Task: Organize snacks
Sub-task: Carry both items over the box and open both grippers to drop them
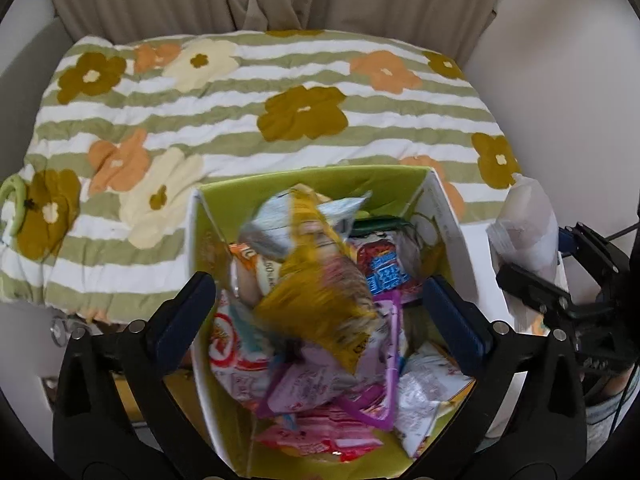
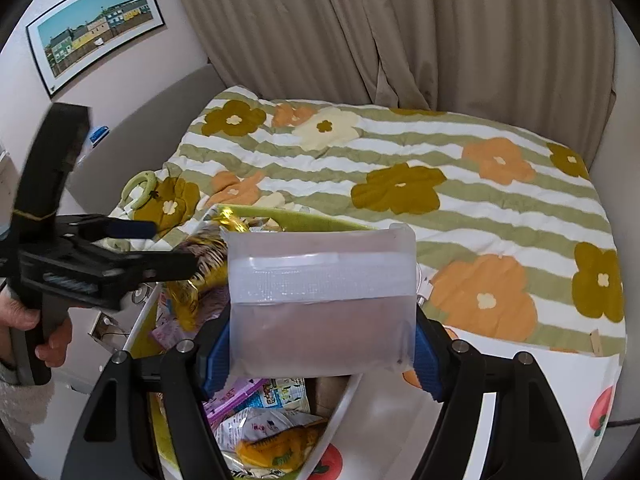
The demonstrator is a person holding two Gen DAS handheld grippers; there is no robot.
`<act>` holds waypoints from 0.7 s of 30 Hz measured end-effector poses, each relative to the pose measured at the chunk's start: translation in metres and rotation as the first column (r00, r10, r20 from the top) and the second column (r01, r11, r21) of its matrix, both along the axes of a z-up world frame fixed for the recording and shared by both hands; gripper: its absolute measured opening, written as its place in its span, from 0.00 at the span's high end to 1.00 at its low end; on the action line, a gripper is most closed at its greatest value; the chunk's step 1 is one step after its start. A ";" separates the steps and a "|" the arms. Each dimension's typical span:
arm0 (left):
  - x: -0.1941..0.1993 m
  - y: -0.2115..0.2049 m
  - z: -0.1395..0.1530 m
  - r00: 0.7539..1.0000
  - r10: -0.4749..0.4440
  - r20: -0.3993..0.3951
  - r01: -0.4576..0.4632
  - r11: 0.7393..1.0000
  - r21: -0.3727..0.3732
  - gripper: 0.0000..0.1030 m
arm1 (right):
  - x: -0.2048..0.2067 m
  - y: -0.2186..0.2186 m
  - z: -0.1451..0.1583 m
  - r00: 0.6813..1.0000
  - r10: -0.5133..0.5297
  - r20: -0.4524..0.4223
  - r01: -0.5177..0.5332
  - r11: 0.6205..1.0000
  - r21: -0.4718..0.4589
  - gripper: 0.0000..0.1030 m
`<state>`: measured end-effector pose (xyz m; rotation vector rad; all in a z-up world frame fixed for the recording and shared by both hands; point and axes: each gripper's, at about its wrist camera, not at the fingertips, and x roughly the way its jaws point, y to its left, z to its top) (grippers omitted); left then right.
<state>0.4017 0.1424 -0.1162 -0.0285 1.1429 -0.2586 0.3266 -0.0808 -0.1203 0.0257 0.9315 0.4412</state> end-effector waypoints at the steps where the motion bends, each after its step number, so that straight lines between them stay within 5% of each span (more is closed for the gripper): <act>1: -0.003 0.006 -0.002 1.000 0.011 0.001 -0.011 1.000 0.003 0.00 | 0.001 0.002 -0.002 1.000 -0.004 -0.006 0.004 1.000 -0.002 0.32; 15: -0.044 0.053 -0.002 0.992 0.095 0.081 -0.091 0.995 -0.047 0.00 | 0.033 0.034 -0.018 0.993 -0.074 -0.093 0.074 0.997 0.006 0.30; 21: -0.056 0.054 -0.008 0.990 0.099 0.096 -0.101 0.995 0.010 0.00 | 0.030 0.038 -0.025 0.992 -0.094 -0.087 0.100 0.992 0.071 0.03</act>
